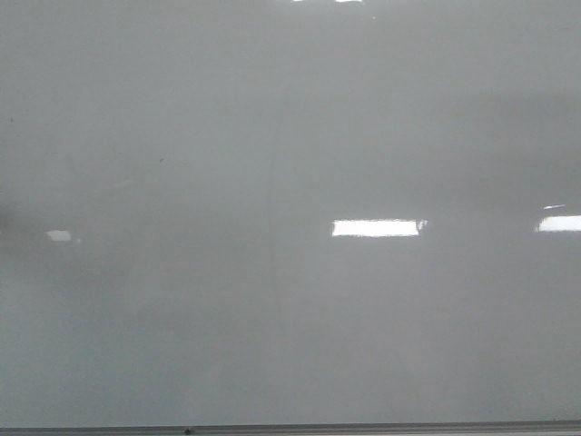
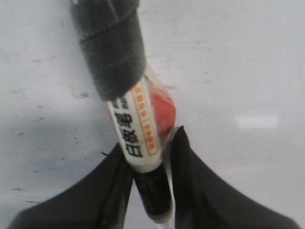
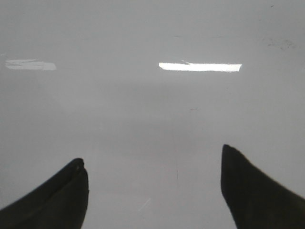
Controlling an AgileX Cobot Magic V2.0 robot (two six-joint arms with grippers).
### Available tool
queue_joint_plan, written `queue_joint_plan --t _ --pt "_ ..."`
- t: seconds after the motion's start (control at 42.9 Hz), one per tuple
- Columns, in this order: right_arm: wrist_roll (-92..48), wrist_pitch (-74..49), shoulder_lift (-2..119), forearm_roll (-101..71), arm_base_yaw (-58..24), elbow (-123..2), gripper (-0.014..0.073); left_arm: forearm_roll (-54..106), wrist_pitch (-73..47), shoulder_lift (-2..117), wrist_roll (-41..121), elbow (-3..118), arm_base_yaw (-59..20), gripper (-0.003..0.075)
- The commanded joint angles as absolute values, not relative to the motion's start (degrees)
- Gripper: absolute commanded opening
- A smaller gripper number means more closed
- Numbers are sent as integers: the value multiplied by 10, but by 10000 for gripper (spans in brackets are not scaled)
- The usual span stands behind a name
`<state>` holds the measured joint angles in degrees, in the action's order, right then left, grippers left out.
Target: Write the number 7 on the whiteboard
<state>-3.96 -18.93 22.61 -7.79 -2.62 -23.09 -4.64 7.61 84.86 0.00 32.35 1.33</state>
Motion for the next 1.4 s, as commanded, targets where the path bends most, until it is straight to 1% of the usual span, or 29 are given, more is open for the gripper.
queue_joint_plan --t 0.0,0.093,0.163,0.233,0.35,0.443,0.513,0.559,0.653,0.792,0.886,0.956,1.095,1.189,1.375 --pt "-42 -150 234 -82 -25 -252 593 -47 113 835 0 340 13 89" --pt "-42 -150 234 -82 -25 -252 593 -40 84 822 -3 340 11 45" --pt "-42 -150 234 -82 -25 -252 593 -18 27 795 -3 347 8 20" --pt "-42 -150 234 -82 -25 -252 593 7 -60 763 -3 364 8 3" --pt "-42 -156 234 -82 -27 -253 593 10 -214 714 0 414 -8 -1" --pt "-42 -189 239 -82 -29 -265 593 12 -325 688 48 453 -48 -1" --pt "-42 -214 253 -82 -30 -278 593 21 -383 679 82 479 -84 -1" --pt "-42 -231 263 -82 -34 -288 593 33 -402 673 108 488 -111 -1" --pt "-42 -259 296 -82 -48 -312 593 70 -416 659 185 499 -176 -1" --pt "-64 -322 353 -84 -89 -360 593 138 -425 619 346 499 -283 -3" --pt "-106 -382 390 -105 -131 -405 593 139 -424 591 385 499 -360 -16" --pt "-147 -428 421 -140 -170 -440 592 133 -424 578 394 499 -402 -20" --pt "-263 -498 478 -242 -249 -498 593 133 -427 563 417 499 -463 -20" --pt "-341 -505 516 -299 -296 -530 593 133 -420 562 417 499 -491 -20" --pt "-411 -503 596 -364 -374 -588 593 133 -417 562 417 499 -505 -20"
